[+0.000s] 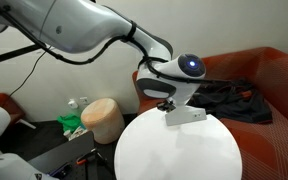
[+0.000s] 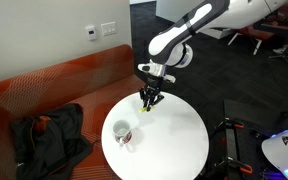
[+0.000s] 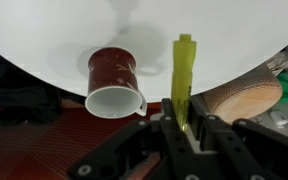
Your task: Put the marker in the cup
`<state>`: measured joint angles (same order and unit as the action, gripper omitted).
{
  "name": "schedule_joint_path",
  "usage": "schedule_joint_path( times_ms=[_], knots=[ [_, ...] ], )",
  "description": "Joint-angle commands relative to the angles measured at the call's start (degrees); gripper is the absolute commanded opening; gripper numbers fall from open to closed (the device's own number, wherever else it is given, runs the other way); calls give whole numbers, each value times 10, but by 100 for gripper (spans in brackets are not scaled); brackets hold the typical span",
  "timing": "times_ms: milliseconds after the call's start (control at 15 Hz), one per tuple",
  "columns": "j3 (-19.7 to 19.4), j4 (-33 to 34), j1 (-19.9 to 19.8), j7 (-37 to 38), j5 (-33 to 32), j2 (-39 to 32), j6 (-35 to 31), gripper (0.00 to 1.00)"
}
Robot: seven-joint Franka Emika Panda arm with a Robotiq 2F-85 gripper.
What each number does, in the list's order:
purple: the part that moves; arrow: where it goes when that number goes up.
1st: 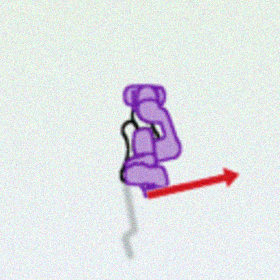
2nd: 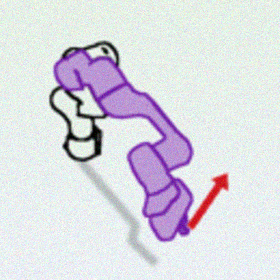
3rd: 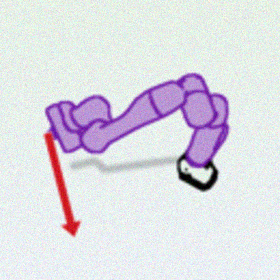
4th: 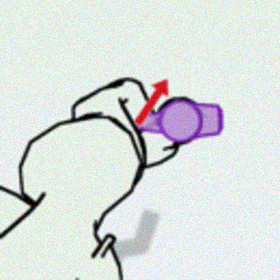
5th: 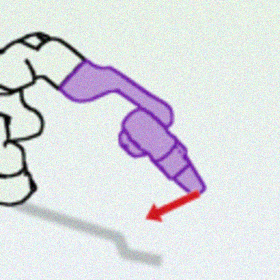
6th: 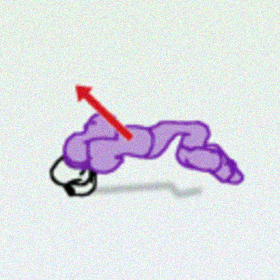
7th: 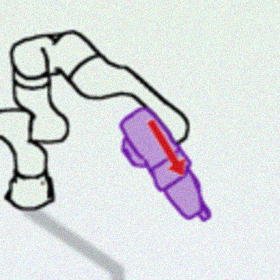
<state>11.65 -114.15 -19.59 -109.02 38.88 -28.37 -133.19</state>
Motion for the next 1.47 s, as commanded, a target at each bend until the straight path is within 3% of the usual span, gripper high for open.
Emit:
schedule_joint_path(
  times_ms=[0, 333, 667, 1000, 1067, 1400],
  knots=[
    [-2, 18, -4, -115, 52, -5, 43, 5],
    [-18, 37, 17, -226, 94, -19, 82, 5],
    [-20, 71, 45, -278, 127, -49, 78, 5],
    [-23, 107, 70, -277, 160, -74, 78, 5],
    [-31, 85, 75, -273, 154, -61, 75, 20],
    [-31, 98, 80, -273, 157, -70, 74, 20]
  ],
)
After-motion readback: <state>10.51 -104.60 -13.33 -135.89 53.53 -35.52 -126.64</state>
